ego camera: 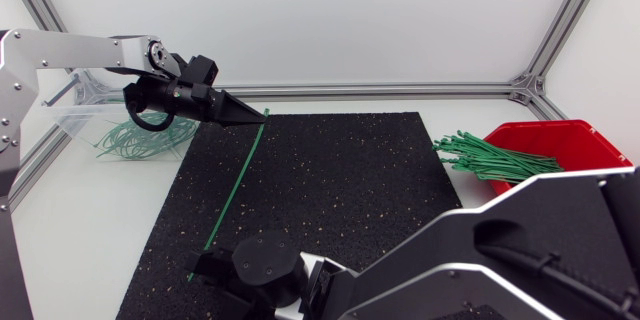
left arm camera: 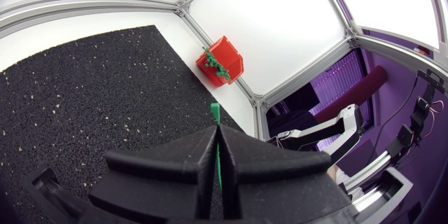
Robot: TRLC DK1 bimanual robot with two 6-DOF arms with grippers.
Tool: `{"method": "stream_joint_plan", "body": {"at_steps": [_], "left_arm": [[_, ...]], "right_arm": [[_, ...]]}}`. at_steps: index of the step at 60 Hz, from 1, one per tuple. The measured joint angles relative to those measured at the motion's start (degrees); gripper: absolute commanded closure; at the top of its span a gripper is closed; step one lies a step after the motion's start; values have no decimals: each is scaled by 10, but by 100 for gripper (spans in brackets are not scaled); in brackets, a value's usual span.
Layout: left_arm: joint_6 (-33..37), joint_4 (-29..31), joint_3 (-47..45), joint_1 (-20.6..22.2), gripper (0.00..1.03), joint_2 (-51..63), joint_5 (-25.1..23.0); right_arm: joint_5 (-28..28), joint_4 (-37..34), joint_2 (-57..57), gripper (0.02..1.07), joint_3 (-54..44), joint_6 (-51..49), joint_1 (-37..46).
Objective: Take a green cable tie from the red box, thread the tail through the head to close it, then place it in the transparent bin on the left.
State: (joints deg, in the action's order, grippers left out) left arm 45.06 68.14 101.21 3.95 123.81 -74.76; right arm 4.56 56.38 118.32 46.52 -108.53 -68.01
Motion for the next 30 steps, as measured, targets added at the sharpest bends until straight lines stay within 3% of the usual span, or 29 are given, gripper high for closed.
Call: {"method": "stream_joint_plan", "body": {"at_steps": [18, 30], "left_arm": [[5, 0, 0, -1, 100, 0, 0], [15, 0, 0, -2, 100, 0, 0]], "right_arm": [[27, -27, 1, 102, 15, 67, 10], [35, -198, -26, 102, 57, 229, 30]]}}
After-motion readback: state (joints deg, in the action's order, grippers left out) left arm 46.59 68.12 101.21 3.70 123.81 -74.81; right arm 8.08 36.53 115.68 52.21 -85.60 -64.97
